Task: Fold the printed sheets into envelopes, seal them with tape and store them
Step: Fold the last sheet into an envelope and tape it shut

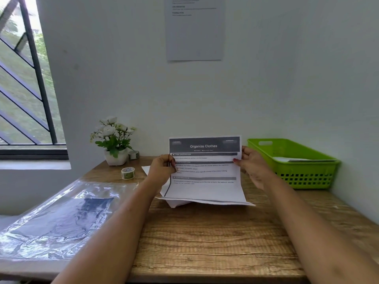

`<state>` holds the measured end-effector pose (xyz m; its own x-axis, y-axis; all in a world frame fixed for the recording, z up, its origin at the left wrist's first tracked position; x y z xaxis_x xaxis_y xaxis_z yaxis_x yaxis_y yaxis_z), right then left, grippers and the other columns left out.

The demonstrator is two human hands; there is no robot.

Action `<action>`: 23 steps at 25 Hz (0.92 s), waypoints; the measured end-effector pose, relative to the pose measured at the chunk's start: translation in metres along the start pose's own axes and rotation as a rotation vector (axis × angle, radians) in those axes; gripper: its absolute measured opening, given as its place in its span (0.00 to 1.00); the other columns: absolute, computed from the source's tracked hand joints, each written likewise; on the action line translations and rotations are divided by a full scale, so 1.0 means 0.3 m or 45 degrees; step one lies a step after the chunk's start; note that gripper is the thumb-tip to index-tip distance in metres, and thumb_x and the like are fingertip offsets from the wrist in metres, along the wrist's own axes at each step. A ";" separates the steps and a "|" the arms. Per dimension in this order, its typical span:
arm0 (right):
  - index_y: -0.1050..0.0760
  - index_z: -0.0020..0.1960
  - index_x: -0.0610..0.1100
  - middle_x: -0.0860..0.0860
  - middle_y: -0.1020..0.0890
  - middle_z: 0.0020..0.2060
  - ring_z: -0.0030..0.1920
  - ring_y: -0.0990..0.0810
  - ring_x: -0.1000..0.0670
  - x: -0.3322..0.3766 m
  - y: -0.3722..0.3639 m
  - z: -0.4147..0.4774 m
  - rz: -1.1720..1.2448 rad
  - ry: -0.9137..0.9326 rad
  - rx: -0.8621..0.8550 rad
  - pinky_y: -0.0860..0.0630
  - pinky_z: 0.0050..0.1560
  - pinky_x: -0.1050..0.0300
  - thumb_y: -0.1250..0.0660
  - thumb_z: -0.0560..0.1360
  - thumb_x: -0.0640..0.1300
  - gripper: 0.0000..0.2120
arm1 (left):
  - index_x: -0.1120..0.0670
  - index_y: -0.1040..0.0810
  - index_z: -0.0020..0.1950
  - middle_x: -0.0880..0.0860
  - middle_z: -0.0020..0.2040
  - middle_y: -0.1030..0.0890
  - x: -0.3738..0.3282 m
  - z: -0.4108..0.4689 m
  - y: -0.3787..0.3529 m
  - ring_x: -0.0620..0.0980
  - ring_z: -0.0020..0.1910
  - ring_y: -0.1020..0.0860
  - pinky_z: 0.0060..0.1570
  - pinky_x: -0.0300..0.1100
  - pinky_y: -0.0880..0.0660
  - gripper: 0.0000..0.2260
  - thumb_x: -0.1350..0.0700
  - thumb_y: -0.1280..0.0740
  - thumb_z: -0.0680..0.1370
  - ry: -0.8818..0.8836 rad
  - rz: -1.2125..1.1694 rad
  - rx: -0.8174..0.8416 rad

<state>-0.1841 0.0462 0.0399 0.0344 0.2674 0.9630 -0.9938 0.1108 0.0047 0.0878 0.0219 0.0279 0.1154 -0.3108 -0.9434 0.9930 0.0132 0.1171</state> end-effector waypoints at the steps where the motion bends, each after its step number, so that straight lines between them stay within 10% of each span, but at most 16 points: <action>1: 0.27 0.65 0.40 0.44 0.19 0.57 0.54 0.19 0.47 0.000 -0.001 -0.003 -0.015 0.002 0.002 0.23 0.42 0.63 0.37 0.75 0.28 0.20 | 0.57 0.31 0.35 0.52 0.40 0.22 -0.001 -0.004 -0.002 0.50 0.43 0.23 0.35 0.35 0.24 0.15 0.77 0.39 0.72 0.012 -0.004 0.005; 7: 0.30 0.66 0.45 0.44 0.18 0.56 0.54 0.19 0.46 0.020 0.003 0.002 -0.044 0.082 -0.024 0.23 0.50 0.55 0.35 0.74 0.29 0.23 | 0.56 0.25 0.48 0.53 0.46 0.20 -0.055 -0.019 0.010 0.48 0.42 0.21 0.29 0.30 0.25 0.10 0.71 0.34 0.74 -0.032 -0.236 -0.048; 13: 0.55 0.76 0.61 0.52 0.33 0.70 0.67 0.30 0.50 0.013 -0.039 -0.007 -0.522 0.212 0.192 0.31 0.67 0.51 0.26 0.67 0.30 0.54 | 0.52 0.23 0.55 0.55 0.53 0.20 -0.014 -0.005 -0.019 0.53 0.51 0.21 0.42 0.35 0.20 0.20 0.72 0.28 0.69 0.019 -0.072 0.129; 18: 0.23 0.63 0.47 0.46 0.21 0.60 0.58 0.23 0.48 0.028 -0.033 -0.008 -1.060 0.288 0.054 0.31 0.53 0.63 0.28 0.71 0.35 0.22 | 0.52 0.19 0.50 0.49 0.46 0.19 -0.009 -0.005 -0.017 0.50 0.50 0.22 0.47 0.36 0.25 0.12 0.65 0.27 0.71 -0.021 0.272 0.154; 23: 0.18 0.45 0.46 0.48 0.29 0.48 0.53 0.27 0.47 0.053 0.018 0.005 -1.147 0.347 -0.205 0.32 0.53 0.60 0.25 0.69 0.43 0.06 | 0.50 0.17 0.42 0.52 0.58 0.27 -0.042 -0.004 0.013 0.52 0.62 0.31 0.61 0.42 0.34 0.07 0.60 0.24 0.68 -0.192 0.625 -0.081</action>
<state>-0.1889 0.0496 0.0556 0.8233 0.2289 0.5194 -0.5561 0.5087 0.6572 0.0901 0.0271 0.0398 0.5682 -0.3870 -0.7263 0.8227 0.2480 0.5115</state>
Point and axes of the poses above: each hand's wrist, its own z-axis towards the middle knuckle, its own y-axis out of the back of the hand, x = y × z, the point moved 8 cm from there along z, towards the middle knuckle
